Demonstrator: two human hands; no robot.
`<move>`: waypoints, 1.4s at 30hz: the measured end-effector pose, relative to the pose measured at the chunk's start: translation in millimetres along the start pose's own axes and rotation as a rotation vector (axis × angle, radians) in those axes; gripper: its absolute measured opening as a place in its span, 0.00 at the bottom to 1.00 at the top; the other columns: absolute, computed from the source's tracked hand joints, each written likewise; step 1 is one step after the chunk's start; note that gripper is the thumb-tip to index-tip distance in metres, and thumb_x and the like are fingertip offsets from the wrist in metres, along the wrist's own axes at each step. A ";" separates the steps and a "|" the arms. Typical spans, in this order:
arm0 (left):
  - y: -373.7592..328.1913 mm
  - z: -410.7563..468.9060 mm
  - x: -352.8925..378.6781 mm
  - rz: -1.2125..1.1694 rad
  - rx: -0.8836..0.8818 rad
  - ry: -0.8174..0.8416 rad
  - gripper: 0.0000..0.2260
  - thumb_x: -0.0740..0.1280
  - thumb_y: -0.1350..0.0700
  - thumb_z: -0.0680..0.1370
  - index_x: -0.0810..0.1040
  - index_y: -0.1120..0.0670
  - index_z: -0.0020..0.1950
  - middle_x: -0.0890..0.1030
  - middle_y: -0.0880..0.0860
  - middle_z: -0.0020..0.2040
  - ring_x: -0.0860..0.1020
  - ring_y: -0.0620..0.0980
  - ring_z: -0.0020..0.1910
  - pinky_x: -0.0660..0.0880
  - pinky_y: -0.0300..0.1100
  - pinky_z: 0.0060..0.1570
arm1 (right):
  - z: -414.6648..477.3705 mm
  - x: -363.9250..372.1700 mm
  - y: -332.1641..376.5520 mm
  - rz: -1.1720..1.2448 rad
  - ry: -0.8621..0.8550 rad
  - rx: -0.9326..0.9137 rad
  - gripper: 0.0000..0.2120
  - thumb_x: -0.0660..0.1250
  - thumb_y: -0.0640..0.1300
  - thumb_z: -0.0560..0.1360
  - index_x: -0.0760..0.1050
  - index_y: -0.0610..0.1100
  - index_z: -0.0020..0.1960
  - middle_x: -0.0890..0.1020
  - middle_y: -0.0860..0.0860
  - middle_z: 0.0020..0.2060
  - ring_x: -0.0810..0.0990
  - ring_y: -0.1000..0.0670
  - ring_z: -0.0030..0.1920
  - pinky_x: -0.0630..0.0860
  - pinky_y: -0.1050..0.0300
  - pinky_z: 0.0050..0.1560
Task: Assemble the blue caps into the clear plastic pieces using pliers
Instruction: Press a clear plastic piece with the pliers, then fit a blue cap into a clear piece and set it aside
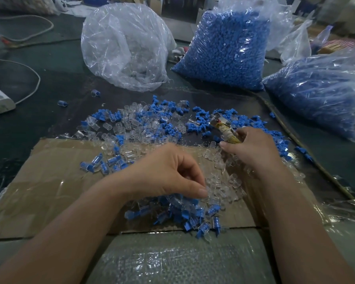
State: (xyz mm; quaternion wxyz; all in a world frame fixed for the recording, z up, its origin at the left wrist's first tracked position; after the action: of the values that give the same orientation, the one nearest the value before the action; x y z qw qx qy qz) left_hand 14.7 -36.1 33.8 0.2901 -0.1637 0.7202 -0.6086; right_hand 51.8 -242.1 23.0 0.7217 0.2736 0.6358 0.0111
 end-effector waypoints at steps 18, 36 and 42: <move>8.3 -2.6 -38.7 -0.302 0.032 -0.737 0.10 0.68 0.53 0.70 0.77 0.59 0.34 0.71 0.47 0.20 0.62 0.40 0.16 0.59 0.30 0.16 | 1.6 3.5 -4.3 0.085 0.095 0.103 0.26 0.68 0.60 0.69 0.72 0.45 0.61 0.76 0.51 0.45 0.72 0.55 0.39 0.66 0.57 0.38; 12.4 -4.1 -45.0 -0.324 0.016 -0.893 0.11 0.68 0.55 0.74 0.77 0.56 0.32 0.72 0.47 0.20 0.63 0.39 0.17 0.61 0.30 0.18 | -24.5 43.6 80.7 -0.051 0.205 -0.658 0.23 0.55 0.42 0.80 0.55 0.48 0.74 0.56 0.53 0.74 0.53 0.55 0.72 0.47 0.65 0.65; 14.8 -2.8 -44.6 -0.327 0.012 -0.892 0.11 0.67 0.56 0.75 0.77 0.57 0.33 0.71 0.47 0.20 0.63 0.40 0.17 0.61 0.30 0.17 | -20.4 60.0 76.1 -0.195 0.390 -0.621 0.24 0.50 0.49 0.81 0.47 0.52 0.75 0.49 0.55 0.75 0.50 0.54 0.74 0.49 0.55 0.71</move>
State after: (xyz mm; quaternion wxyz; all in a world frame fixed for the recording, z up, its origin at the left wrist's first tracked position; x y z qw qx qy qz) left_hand 49.4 -4.7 29.5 0.4724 -0.5188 0.4865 -0.5206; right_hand 69.7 -147.8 -1.5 0.6332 -0.0273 0.7507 0.1864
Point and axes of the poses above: each hand's wrist, its own z-axis towards the middle knuckle, its own x-axis out of the palm, y = z × x, the point moved 4 cm from there along z, towards the middle knuckle
